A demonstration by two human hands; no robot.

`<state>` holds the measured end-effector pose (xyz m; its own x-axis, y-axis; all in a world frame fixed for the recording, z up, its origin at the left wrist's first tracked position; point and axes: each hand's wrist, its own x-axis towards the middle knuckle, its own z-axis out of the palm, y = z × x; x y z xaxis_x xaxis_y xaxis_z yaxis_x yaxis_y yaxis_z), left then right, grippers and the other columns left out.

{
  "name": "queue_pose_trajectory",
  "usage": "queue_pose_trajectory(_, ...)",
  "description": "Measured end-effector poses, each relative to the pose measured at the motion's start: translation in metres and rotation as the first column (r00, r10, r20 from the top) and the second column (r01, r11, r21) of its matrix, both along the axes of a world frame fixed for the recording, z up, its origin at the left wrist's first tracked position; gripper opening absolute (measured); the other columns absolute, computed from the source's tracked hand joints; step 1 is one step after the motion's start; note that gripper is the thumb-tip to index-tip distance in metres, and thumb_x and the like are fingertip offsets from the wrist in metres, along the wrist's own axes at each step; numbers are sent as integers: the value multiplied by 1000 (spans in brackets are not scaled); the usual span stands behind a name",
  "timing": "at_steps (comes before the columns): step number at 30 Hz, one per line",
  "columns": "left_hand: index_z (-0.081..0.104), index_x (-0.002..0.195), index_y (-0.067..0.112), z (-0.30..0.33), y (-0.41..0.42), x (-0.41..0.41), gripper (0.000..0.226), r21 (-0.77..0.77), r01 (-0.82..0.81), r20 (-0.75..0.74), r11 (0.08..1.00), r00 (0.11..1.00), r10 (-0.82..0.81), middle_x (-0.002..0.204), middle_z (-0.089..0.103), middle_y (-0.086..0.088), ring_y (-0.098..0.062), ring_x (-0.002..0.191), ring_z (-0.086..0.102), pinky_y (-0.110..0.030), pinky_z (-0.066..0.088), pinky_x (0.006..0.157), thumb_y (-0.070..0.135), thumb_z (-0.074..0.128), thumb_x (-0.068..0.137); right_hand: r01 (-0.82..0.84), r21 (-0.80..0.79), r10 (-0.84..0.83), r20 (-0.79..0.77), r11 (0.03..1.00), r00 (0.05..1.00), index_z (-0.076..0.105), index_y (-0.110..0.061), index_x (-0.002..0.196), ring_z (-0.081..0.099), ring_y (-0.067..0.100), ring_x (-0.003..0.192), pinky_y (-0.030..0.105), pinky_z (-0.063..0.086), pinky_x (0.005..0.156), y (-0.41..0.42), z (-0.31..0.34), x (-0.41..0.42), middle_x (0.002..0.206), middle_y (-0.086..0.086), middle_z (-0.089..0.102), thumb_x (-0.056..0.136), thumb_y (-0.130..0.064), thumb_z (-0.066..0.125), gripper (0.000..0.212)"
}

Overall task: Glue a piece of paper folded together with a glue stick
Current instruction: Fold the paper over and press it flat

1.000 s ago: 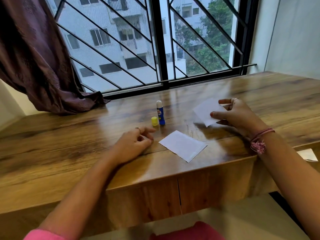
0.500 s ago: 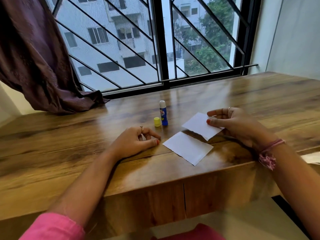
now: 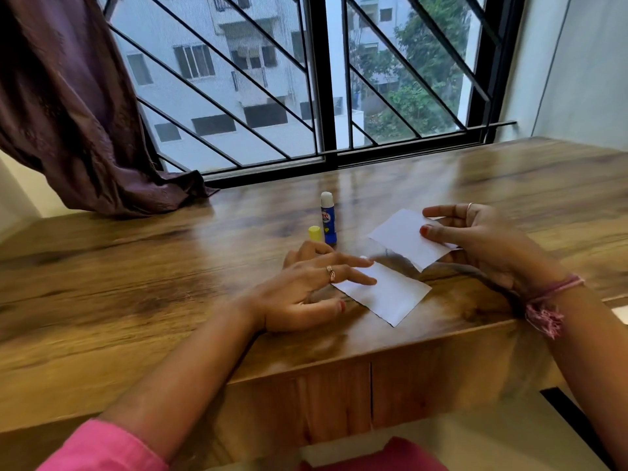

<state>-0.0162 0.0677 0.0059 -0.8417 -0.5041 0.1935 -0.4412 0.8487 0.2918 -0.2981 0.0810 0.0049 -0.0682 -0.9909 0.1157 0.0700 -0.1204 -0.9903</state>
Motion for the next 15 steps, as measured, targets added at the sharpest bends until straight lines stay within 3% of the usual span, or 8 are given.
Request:
queue_pose_trajectory(3,52,132,36,0,0,-2,45,46,21,42,999,999,-23,145,39,17,0,125,23,-23,15,103,37,42,88,5,1,-5,-2,1000,1000,59,-7,112,72,13,69,25,56,46,1,0,0,92,10,68,79,-2,66,34)
queue_pose_trajectory(8,50,134,35,1,4,-5,45,98,4,56,995,998,-9,143,40,10,-2,124,24,-9,12,102,38,38,91,15,0,-15,-11,1000,1000,59,-8,112,72,13,71,26,57,47,2,0,-1,94,10,69,79,-2,66,34)
queue_pose_trajectory(9,49,135,34,1,5,-7,46,103,4,60,995,998,-10,143,40,8,-3,126,24,-12,13,104,38,37,91,15,-1,-15,-14,1000,1000,60,-8,112,72,13,71,26,56,47,1,0,-1,94,10,69,79,-2,66,34)
queue_pose_trajectory(13,46,137,36,2,9,-13,50,64,-38,109,997,994,31,141,39,8,-12,130,26,-45,20,110,43,30,91,14,-1,-14,-16,1000,1000,60,-7,112,72,14,73,25,56,48,-1,-2,-2,93,10,70,79,-2,67,34)
queue_pose_trajectory(15,46,137,36,2,10,-14,50,55,-44,110,997,993,38,140,39,8,-14,130,27,-50,21,109,43,28,91,10,1,-10,-19,1000,1000,61,-7,113,72,14,74,25,56,49,-1,-3,-2,94,10,70,79,-3,68,35)
